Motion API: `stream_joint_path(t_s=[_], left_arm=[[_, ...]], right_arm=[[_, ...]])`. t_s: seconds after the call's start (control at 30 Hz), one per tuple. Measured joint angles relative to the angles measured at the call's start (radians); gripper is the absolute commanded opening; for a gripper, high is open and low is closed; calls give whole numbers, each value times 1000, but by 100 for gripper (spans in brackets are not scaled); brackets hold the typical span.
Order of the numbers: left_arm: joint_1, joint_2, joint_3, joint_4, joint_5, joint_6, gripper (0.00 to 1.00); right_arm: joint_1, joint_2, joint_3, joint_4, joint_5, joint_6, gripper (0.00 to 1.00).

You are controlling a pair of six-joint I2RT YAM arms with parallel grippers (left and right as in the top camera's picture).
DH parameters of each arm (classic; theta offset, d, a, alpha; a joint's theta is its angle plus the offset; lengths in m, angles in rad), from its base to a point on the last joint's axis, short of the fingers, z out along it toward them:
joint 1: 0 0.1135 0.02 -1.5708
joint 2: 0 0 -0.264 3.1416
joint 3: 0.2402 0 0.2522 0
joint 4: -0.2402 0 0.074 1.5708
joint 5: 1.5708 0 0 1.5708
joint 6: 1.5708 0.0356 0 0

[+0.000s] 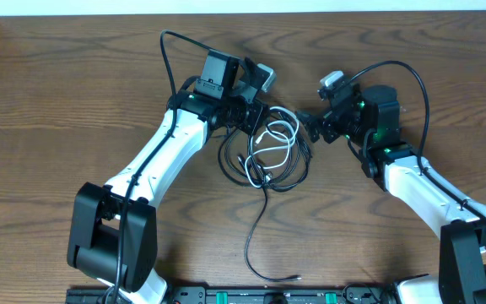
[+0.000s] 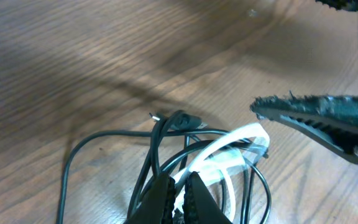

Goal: Untangle cables

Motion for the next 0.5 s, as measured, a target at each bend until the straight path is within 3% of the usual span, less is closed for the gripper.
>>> stream_joint_path(t_s=[0.33, 0.5], left_arm=[[0, 0, 0, 11, 226, 82, 8], [0, 0, 0, 35, 262, 90, 8]], right_arm=[[-43, 0, 0, -10, 35, 2, 99], [-72, 0, 0, -54, -67, -29, 99]])
